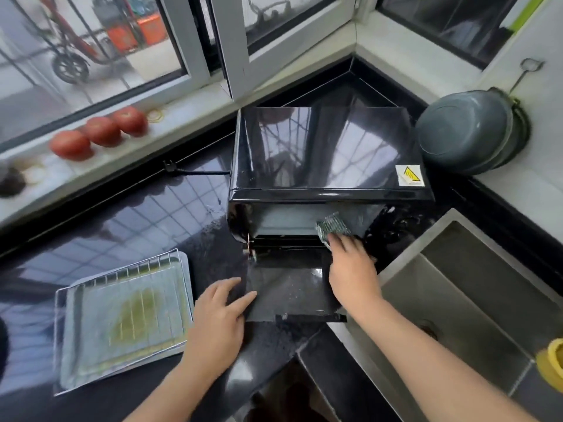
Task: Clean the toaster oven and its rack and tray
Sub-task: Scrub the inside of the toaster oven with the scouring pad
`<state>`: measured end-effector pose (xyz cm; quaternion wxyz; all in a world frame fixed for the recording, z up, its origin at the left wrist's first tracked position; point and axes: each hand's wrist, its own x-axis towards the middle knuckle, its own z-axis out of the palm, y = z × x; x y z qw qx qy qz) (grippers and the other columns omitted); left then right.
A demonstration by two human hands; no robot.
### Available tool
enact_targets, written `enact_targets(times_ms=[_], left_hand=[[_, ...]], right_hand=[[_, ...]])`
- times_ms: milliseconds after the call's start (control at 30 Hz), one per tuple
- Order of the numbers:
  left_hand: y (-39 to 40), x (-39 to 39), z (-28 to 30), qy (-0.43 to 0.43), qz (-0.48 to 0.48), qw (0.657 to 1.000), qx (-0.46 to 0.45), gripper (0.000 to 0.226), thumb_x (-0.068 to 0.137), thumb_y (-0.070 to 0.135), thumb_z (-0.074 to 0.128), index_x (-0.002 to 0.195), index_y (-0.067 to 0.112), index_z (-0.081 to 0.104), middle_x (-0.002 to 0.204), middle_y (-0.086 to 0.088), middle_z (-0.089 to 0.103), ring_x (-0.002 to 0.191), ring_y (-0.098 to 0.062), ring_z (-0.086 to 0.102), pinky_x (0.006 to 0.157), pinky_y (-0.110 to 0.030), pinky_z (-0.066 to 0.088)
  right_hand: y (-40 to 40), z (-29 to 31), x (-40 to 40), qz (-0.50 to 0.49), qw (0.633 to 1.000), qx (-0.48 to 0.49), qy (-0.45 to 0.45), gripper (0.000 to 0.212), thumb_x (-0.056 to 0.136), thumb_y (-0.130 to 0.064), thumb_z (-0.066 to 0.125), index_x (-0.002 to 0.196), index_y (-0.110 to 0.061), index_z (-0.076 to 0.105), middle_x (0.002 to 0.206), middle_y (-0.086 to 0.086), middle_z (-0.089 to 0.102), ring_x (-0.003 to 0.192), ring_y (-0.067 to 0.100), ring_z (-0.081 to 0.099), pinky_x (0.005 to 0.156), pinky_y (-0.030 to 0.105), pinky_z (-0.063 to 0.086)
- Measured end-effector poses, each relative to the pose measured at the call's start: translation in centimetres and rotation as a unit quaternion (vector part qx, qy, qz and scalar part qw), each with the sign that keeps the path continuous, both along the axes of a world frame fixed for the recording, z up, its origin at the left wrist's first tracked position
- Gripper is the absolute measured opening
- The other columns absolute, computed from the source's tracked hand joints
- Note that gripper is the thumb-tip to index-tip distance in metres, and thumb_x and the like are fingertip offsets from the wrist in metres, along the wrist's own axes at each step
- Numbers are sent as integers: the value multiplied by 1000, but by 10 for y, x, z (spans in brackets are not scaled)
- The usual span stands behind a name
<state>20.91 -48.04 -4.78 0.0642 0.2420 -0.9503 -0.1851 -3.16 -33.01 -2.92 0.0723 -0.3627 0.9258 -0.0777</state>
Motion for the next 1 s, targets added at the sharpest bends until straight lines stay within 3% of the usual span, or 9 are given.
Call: enact_targets(times_ms=[100,167,333,400,500,633,767,900,1000], left_hand=[[26,-1,9,21,170,949,264,29,103,19,62,122,36,73,109,12,67,102,-3,61,93,-24,46],[29,-10,15,44,252,893,371,30,102,15,63,107,42,73,93,11,72,87,2,63,79,-18,44],[32,-18,21,80,342,793,498,23,98,6,67,109,23,58,89,-4,74,91,-19,66,76,-23,44],[30,-16,24,69,336,774,533,29,98,8,67,117,27,55,93,-6,76,96,-13,68,75,-17,44],[23,-12,21,48,287,784,548,29,99,10,64,119,30,64,99,0,77,99,-7,69,74,-5,44],[21,-10,18,63,270,775,569,25,102,7,59,117,25,69,95,4,76,93,-5,67,78,-7,45],[19,-8,12,70,264,775,570,22,99,14,64,117,26,70,94,7,77,96,-7,67,89,-14,43],[18,-5,4,65,258,783,563,28,104,11,58,115,34,70,96,10,77,100,-6,67,97,-20,40],[16,-4,3,65,242,791,558,25,103,19,59,116,38,69,98,12,77,108,-7,66,105,-22,38]], right_hand=[[0,15,29,28,999,7,18,60,70,-1,73,127,-15,61,107,2,66,95,25,62,73,35,54],[-3,28,38,-33,994,-78,-63,60,77,6,60,131,-21,59,110,-2,63,96,23,61,76,33,51],[-11,54,37,-220,828,-270,-439,54,91,9,45,130,-28,57,116,-7,62,82,9,60,59,17,46],[0,50,39,-213,871,-206,-392,55,92,4,49,139,-24,50,132,-5,54,102,10,57,72,17,46],[19,35,39,-79,986,-122,-80,52,90,-4,55,141,-15,52,143,-3,43,134,16,35,108,34,40],[0,11,48,270,955,3,-123,56,104,-30,38,155,-13,27,164,-1,16,152,16,3,123,38,14],[-7,-6,24,170,974,105,-108,73,99,-60,6,158,-18,-5,162,-2,-16,151,18,-15,124,38,-3],[26,3,53,56,984,131,-104,69,101,-55,7,154,-18,-16,160,1,-27,148,16,-25,123,38,-7],[-6,10,92,145,976,75,-143,65,103,-40,17,156,-18,-13,161,-1,-25,147,15,-26,124,38,-5]])
